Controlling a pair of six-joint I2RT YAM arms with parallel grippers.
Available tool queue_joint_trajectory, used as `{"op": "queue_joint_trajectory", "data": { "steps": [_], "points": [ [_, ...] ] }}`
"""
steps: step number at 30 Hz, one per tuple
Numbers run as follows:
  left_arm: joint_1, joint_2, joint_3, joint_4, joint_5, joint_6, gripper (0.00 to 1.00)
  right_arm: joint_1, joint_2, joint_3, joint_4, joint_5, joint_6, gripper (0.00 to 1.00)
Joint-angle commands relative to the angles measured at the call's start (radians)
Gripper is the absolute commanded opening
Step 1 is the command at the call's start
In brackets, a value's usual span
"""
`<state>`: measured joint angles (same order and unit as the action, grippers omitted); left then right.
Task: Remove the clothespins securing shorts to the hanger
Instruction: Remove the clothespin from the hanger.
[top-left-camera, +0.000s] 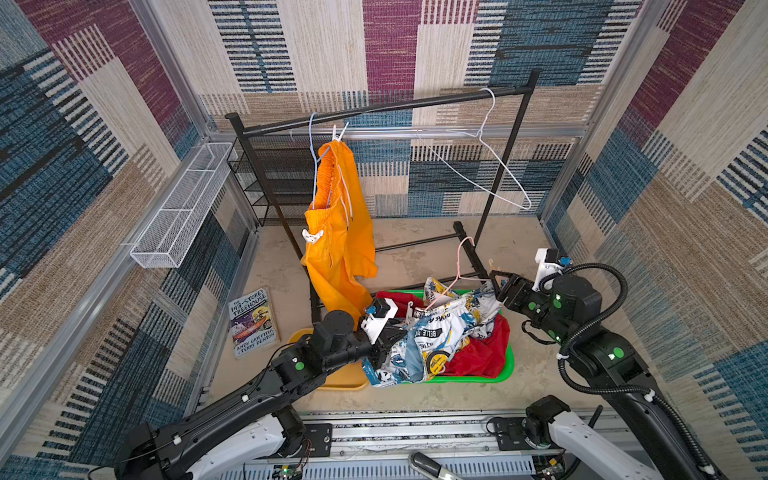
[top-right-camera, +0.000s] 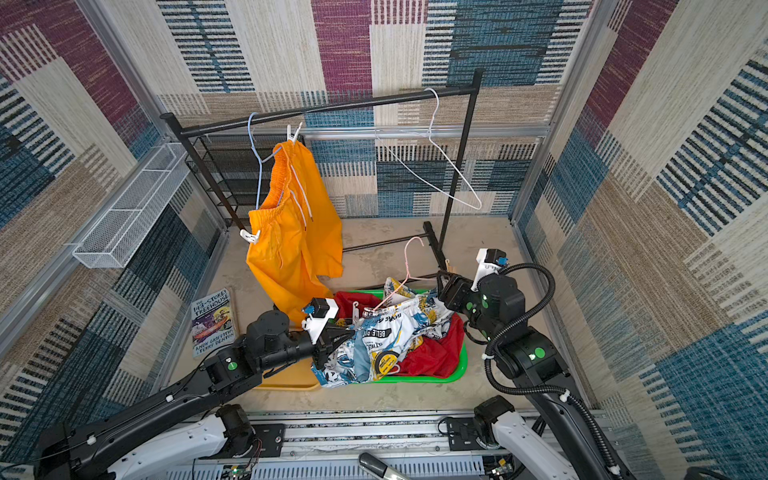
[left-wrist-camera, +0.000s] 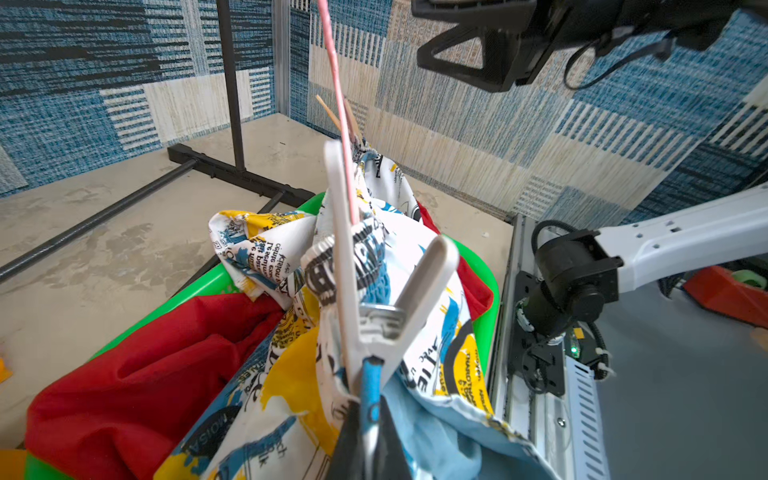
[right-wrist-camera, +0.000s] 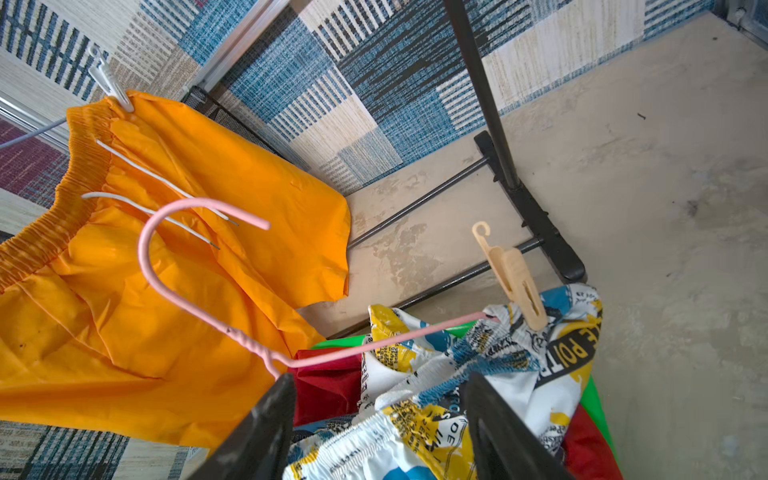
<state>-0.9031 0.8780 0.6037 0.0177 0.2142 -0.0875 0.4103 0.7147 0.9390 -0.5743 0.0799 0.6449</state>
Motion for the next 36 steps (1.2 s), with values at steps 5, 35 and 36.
{"op": "queue_joint_trajectory", "data": {
  "steps": [5, 35, 36],
  "points": [
    [-0.108, 0.045, -0.023, 0.044, -0.195, 0.102, 0.0, -0.001, 0.027, 0.029, 0.02, 0.014, 0.005, 0.67],
    [-0.226, 0.228, -0.131, 0.16, -0.5, 0.131, 0.0, -0.001, 0.095, 0.07, 0.069, -0.011, -0.098, 0.73],
    [-0.227, 0.232, -0.133, 0.162, -0.499, 0.128, 0.0, -0.001, 0.095, 0.074, 0.064, -0.012, -0.099, 0.73]
  ]
}}
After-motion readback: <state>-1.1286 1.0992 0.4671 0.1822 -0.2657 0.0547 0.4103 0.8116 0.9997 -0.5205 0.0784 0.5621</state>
